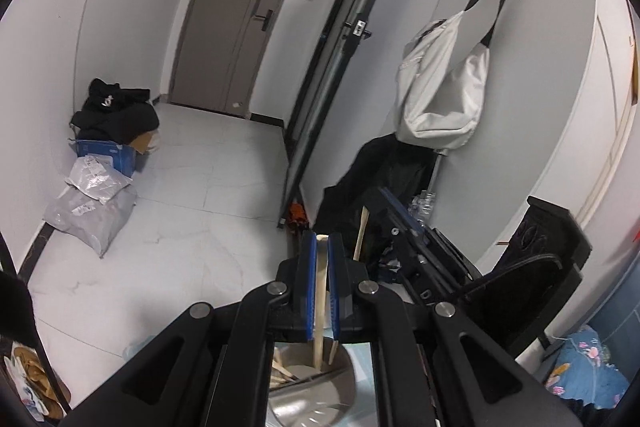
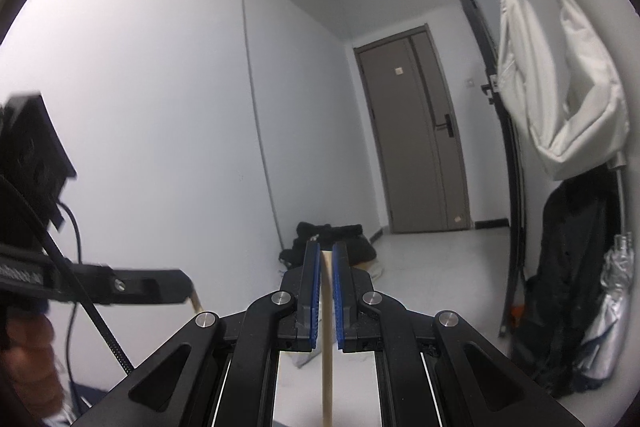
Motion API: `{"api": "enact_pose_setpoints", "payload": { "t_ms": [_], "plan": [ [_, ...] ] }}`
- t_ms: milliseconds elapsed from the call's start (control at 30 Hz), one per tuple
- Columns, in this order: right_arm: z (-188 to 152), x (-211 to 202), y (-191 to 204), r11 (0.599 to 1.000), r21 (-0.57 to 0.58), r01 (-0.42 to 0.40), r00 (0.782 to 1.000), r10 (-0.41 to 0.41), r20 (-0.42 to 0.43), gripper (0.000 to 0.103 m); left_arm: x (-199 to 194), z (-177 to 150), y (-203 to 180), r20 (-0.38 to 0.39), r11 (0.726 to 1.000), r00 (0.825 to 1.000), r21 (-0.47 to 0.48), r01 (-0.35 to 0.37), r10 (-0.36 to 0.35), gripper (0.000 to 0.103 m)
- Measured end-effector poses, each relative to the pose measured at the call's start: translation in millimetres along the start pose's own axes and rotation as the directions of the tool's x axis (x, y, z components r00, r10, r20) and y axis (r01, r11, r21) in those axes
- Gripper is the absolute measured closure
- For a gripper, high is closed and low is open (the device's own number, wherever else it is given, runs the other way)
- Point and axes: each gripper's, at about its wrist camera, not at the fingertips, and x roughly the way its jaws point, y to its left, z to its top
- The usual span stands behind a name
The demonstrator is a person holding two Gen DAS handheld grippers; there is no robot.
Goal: Organize utensils
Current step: 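Lower both chopsticks into the holder and open both grippers, then withdraw both open grippers back toward the chopstick bundle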
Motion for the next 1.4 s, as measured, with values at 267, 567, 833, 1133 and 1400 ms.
{"api": "enact_pose_setpoints", "payload": {
  "t_ms": [267,567,833,1133,1400],
  "plan": [
    [-35.0,12.2,0.3,0.998,-0.048,-0.045,0.998,0.043,-0.047,0.098,16.4,-15.5,9.4,-0.043,1.000,0.999,0.001,-0.001,0.001,0.101],
    [-53.3,-4.2,5.7,0.988,-0.106,-0.111,0.988,0.098,-0.120,0.098,14.5,-28.5,13.4,-0.077,1.000,0.997,-0.002,0.004,-0.004,0.101],
    [-74.3,-21.3,15.1,0.980,-0.138,-0.146,0.964,0.110,-0.242,0.098,26.1,-52.5,20.9,-0.176,0.998,0.983,-0.059,0.032,-0.043,0.101],
    [-88.0,-40.3,13.6,0.996,-0.055,-0.073,0.925,0.047,-0.378,0.078,24.0,-60.2,9.8,-0.262,0.996,0.963,-0.058,-0.073,0.055,0.089],
    [-71.7,-98.3,7.7,0.997,0.079,0.017,0.945,0.010,-0.326,0.054,-31.9,-71.5,0.1,-0.117,0.970,0.970,-0.094,-0.223,0.211,0.028]
  ]
}}
